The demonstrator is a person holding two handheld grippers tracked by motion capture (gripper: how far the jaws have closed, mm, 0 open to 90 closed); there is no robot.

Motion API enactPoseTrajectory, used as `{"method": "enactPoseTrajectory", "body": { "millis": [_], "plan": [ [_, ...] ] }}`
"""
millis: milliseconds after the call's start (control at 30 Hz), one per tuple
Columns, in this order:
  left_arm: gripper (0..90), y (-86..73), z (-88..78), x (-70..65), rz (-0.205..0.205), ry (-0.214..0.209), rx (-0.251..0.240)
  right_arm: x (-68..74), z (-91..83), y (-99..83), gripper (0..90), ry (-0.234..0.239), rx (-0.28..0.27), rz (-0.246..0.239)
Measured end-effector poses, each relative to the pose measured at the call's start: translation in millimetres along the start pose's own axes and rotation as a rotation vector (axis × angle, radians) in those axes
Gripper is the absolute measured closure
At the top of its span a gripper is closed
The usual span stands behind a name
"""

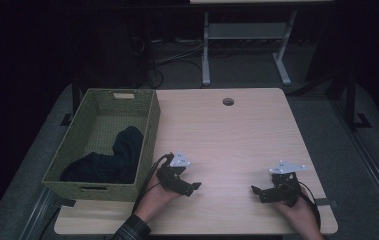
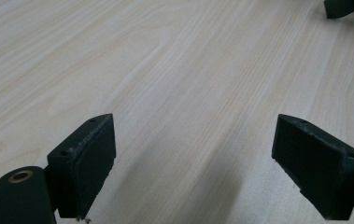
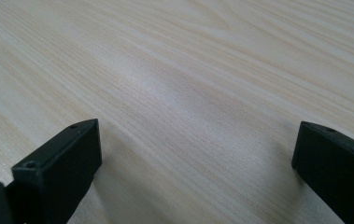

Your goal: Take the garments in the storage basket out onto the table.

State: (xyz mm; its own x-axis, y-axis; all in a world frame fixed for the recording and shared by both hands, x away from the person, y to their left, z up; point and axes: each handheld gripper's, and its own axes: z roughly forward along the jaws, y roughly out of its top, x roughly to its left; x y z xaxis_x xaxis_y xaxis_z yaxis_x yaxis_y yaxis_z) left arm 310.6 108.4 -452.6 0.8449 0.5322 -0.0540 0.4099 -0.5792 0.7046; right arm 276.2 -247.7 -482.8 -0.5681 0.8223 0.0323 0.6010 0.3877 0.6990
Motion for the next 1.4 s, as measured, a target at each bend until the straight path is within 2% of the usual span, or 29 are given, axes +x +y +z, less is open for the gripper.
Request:
{"method": "enactPoseTrajectory", "body": {
  "millis": [400,767,1267,1400],
  "plan": [
    [13.4,8.3,-8.6,1.6,0.000,-0.014,-0.010,-0.1,-0.2,0.1,1.2,0.000,0.003,-0.002],
    [13.4,13.2,-12.0,1.3,0.015,-0.034,0.002,0.0,0.0,0.0,1.2,0.000,0.000,0.000],
    [13.4,23.9,-22.1,1.3,0.032,-0.037,0.003,0.0,0.0,0.0,1.2,0.000,-0.001,0.000],
    [13.4,26.6,-25.0,1.8,0.020,-0.050,-0.002,0.0,0.0,0.0,1.2,0.000,0.000,0.000]
  ]
}}
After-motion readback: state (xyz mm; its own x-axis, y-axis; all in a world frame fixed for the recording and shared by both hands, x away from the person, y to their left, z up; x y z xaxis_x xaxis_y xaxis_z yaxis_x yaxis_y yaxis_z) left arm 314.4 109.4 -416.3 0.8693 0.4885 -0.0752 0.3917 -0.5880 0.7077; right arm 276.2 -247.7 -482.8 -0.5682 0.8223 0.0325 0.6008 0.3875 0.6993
